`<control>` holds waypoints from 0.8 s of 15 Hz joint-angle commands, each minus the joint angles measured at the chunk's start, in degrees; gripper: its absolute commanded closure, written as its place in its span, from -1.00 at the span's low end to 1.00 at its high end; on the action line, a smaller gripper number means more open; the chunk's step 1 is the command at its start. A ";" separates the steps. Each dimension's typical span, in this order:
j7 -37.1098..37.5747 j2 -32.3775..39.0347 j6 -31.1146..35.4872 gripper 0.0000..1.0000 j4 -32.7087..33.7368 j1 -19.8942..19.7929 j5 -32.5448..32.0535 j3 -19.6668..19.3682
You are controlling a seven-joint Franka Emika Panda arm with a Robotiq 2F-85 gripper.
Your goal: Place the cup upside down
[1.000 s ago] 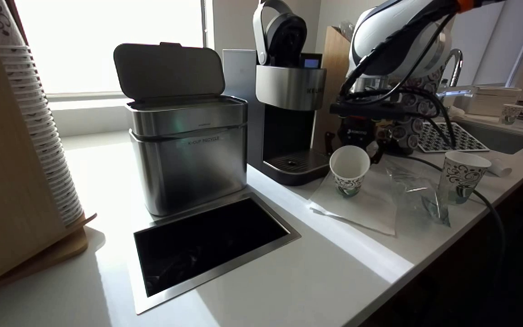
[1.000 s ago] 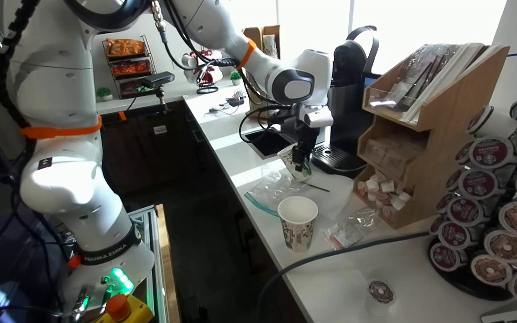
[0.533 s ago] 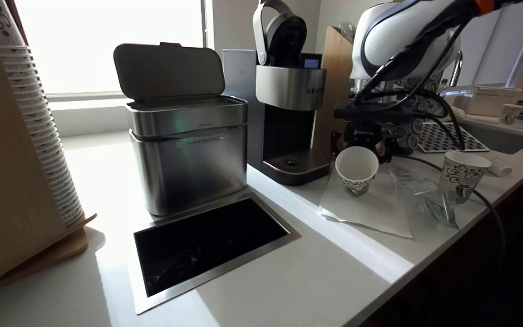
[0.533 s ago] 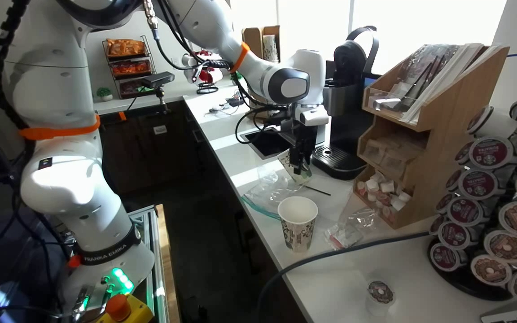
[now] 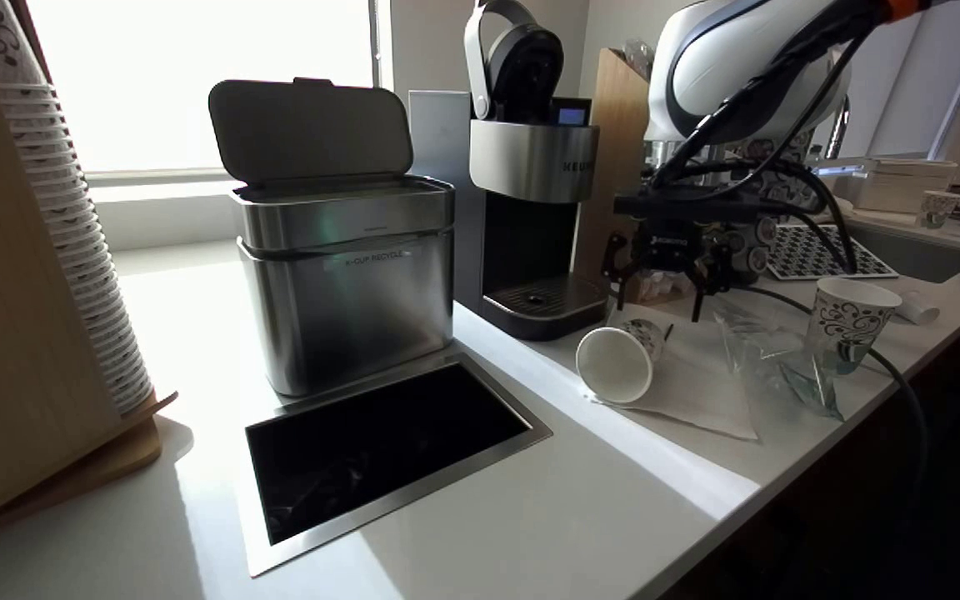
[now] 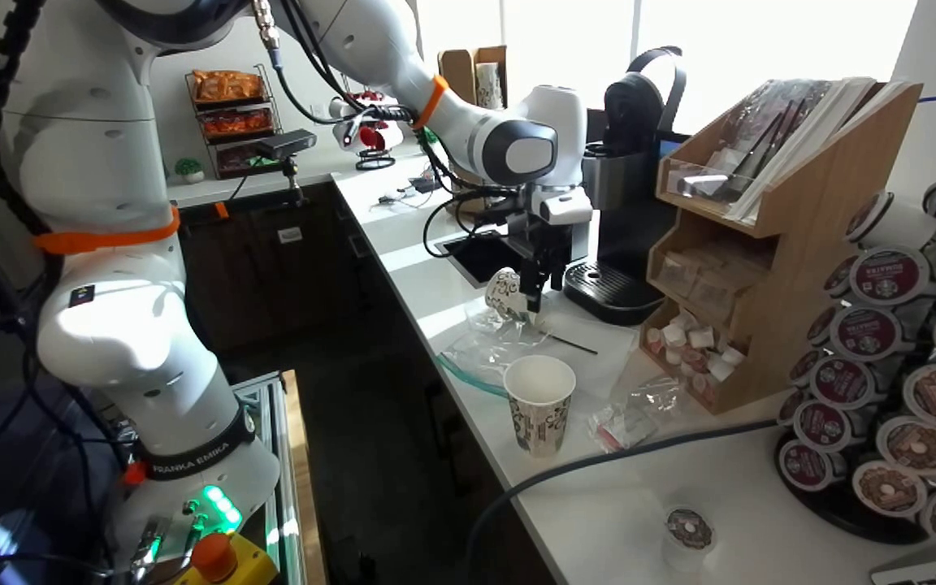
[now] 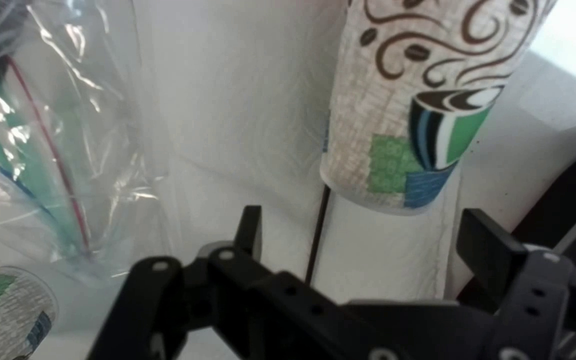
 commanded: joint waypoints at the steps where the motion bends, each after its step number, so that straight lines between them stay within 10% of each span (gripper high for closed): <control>1: 1.11 -1.42 1.67 -1.00 -2.19 -0.24 -0.25 0.26; 12: 1.10 -0.25 16.47 -1.00 -5.40 -0.64 3.87 0.54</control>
